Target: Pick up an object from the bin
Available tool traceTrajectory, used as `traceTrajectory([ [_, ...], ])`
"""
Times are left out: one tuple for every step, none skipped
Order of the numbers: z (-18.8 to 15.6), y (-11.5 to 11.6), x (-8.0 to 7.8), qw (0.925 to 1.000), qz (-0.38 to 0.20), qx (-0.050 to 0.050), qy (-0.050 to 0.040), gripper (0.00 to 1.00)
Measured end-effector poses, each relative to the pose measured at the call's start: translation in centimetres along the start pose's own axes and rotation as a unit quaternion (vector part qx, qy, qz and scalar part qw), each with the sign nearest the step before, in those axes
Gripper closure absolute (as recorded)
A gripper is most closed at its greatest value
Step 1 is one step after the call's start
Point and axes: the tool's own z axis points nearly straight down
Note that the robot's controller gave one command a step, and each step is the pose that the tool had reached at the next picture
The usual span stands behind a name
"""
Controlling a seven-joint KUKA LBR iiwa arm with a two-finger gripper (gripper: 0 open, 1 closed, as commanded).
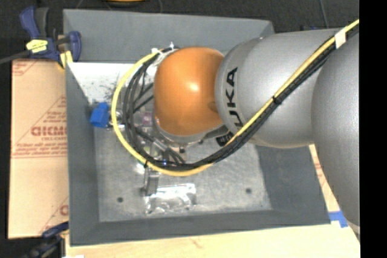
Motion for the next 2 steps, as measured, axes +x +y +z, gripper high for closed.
traceTrajectory([
  [12.05, -6.03, 2.05, 0.9993, -0.036, 0.002, 0.0035, 0.0],
  [11.63, -5.83, 1.83, 0.9994, -0.035, 0.001, -0.0005, 1.0],
])
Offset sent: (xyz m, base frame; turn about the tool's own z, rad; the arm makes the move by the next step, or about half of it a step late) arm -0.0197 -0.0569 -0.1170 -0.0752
